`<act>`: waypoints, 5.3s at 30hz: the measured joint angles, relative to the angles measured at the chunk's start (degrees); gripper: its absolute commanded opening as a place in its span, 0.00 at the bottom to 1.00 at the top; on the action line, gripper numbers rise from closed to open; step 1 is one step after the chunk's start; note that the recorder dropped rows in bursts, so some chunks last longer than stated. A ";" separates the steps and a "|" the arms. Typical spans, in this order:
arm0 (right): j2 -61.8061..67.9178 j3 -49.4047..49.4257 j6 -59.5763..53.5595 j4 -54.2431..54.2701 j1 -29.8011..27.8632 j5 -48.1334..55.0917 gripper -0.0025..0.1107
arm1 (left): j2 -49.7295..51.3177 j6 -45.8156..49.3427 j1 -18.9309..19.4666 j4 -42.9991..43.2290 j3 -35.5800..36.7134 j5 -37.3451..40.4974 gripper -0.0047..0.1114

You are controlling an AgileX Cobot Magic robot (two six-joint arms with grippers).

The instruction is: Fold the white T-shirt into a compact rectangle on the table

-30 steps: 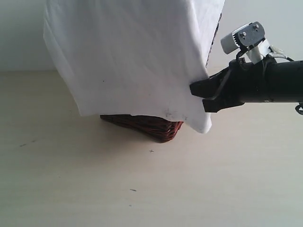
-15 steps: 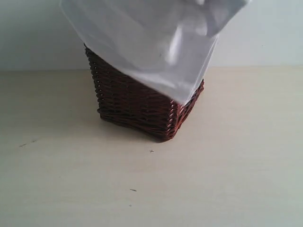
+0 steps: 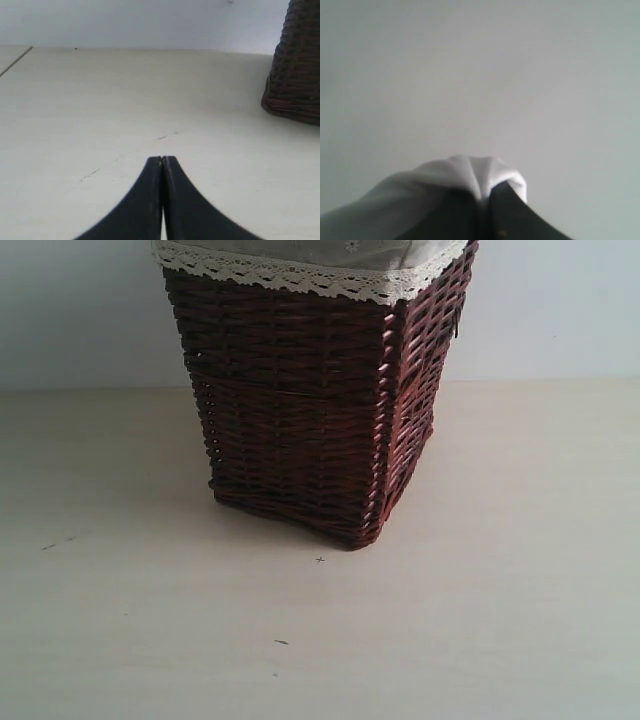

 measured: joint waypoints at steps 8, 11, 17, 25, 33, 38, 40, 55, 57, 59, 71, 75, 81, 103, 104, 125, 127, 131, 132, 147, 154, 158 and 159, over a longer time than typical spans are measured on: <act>-0.60 -13.41 0.00 0.47 0.00 -1.41 0.02 | 0.00 0.00 0.00 0.00 0.00 0.00 0.04; -1.01 -17.82 0.00 0.51 0.00 -4.87 0.02 | 0.00 0.00 0.00 0.00 0.00 0.00 0.04; -2.50 -21.65 1.17 -4.72 0.11 -17.05 0.02 | 0.00 0.00 0.00 0.00 0.00 0.00 0.04; -2.56 -17.85 38.61 -46.27 0.11 -2.82 0.02 | 0.00 0.00 0.00 0.00 0.00 0.00 0.04; 2.16 -12.02 62.12 -67.44 0.11 37.14 0.02 | 0.00 0.00 0.00 0.00 0.00 0.00 0.04; 3.43 -5.56 61.76 -74.21 0.11 38.50 0.02 | 0.00 0.00 0.00 0.00 0.00 0.00 0.04; 3.43 -3.12 58.60 -74.36 0.11 38.50 0.02 | 0.00 0.00 0.00 0.00 0.00 0.00 0.04; 11.91 15.80 27.39 -35.90 0.44 33.19 0.02 | 0.00 0.00 0.00 0.00 0.00 0.00 0.04; 14.23 15.93 26.26 -33.01 0.44 27.79 0.02 | 0.00 0.00 0.00 0.00 0.00 0.00 0.04; 16.27 15.93 25.26 -31.78 0.44 22.69 0.02 | 0.00 0.00 0.00 0.00 0.00 0.00 0.04; 17.98 16.79 25.00 -33.53 1.83 10.54 0.02 | 0.00 0.00 0.00 0.00 0.00 0.00 0.04; 16.90 17.25 28.93 -34.66 1.98 8.71 0.02 | 0.00 0.00 0.00 0.00 0.00 0.00 0.04; 11.71 17.49 32.87 -39.29 1.86 -1.33 0.02 | 0.00 0.00 0.00 0.00 0.00 0.00 0.04; 5.97 16.72 53.34 -59.44 0.48 11.80 0.02 | 0.00 0.00 0.00 0.00 0.00 0.00 0.04; 5.84 16.72 53.09 -59.43 0.48 13.09 0.02 | 0.00 0.00 0.00 0.00 0.00 0.00 0.04; 12.17 16.52 52.76 -59.71 0.48 4.78 0.02 | 0.00 0.00 0.00 0.00 0.00 0.00 0.04; 11.23 16.52 52.76 -59.71 0.48 7.59 0.02 | 0.00 0.00 0.00 0.00 0.00 0.00 0.04; 6.11 16.52 51.81 -59.71 0.48 16.55 0.02 | 0.00 0.00 0.00 0.00 0.00 0.00 0.04; 4.28 16.52 50.49 -59.48 0.48 18.73 0.02 | 0.00 0.00 0.00 0.00 0.00 0.00 0.04; 0.58 20.45 21.63 -26.73 5.07 37.80 0.02 | 0.00 0.00 0.00 0.00 0.00 0.00 0.04; 10.55 21.80 16.90 -18.92 13.01 28.72 0.02 | 0.00 0.00 0.00 0.00 0.00 0.00 0.04; 12.15 19.54 8.14 -5.46 16.43 22.69 0.02 | 0.00 0.00 0.00 0.00 0.00 0.00 0.04; 12.12 17.88 7.12 -3.79 16.96 21.94 0.02 | 0.00 0.00 0.00 0.00 0.00 0.00 0.04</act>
